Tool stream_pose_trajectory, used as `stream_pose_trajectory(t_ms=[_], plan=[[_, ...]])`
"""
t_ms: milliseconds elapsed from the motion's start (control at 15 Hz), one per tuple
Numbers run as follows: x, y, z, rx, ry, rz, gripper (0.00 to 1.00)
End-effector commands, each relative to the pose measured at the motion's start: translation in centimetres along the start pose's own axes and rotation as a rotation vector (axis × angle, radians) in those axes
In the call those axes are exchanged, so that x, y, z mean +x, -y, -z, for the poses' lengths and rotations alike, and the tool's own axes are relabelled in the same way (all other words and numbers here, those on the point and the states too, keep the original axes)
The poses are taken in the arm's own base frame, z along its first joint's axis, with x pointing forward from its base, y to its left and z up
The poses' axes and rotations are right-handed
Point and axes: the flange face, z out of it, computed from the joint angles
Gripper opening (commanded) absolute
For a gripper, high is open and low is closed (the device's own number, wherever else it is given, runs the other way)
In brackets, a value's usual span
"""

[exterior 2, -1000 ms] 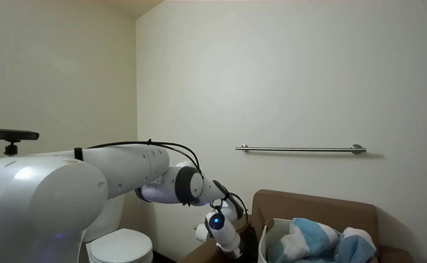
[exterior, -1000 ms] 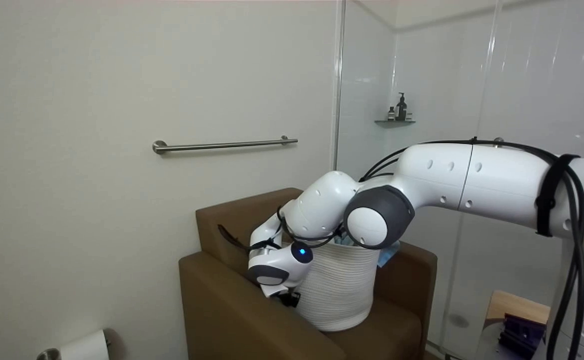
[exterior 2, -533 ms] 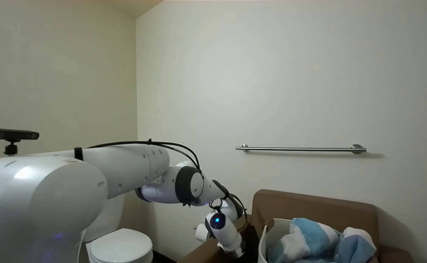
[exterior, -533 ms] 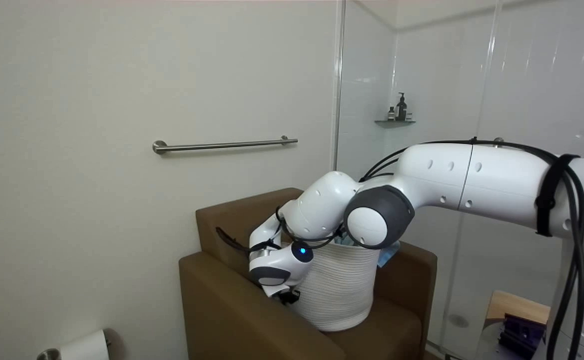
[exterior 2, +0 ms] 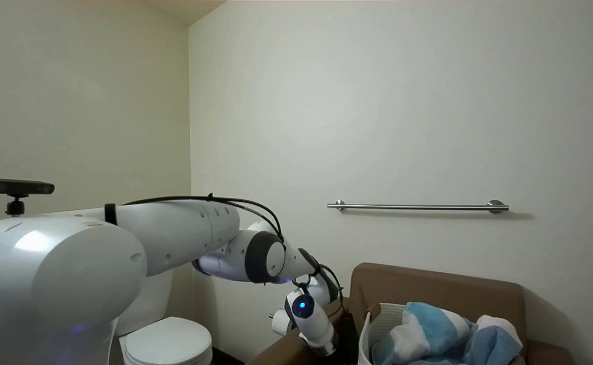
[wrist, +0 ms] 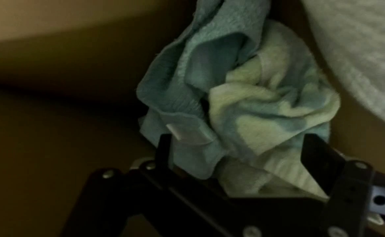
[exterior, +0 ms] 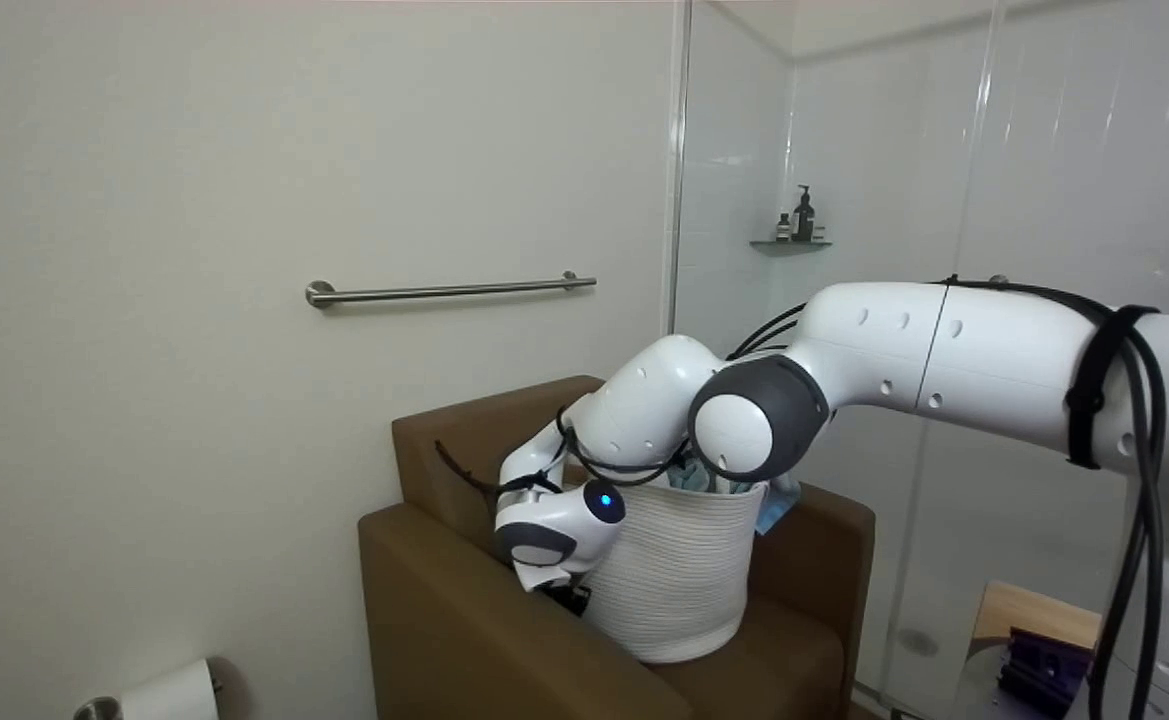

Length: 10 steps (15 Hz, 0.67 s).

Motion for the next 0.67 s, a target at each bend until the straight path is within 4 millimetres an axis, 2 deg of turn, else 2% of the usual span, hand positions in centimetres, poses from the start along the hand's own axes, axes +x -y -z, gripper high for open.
stream_pose_trajectory(t_ms=[0, 267, 400, 600], plan=[[-2.8, -1.8, 0.6, -0.110, -0.067, -0.162, 1.00], [-6.4, -2.4, 0.8, -0.168, -0.091, -0.407, 1.00], [-6.6, -2.9, 1.3, -0.195, -0.131, -0.520, 1.00], [-5.7, -3.7, 1.4, -0.217, -0.183, -0.658, 1.00]])
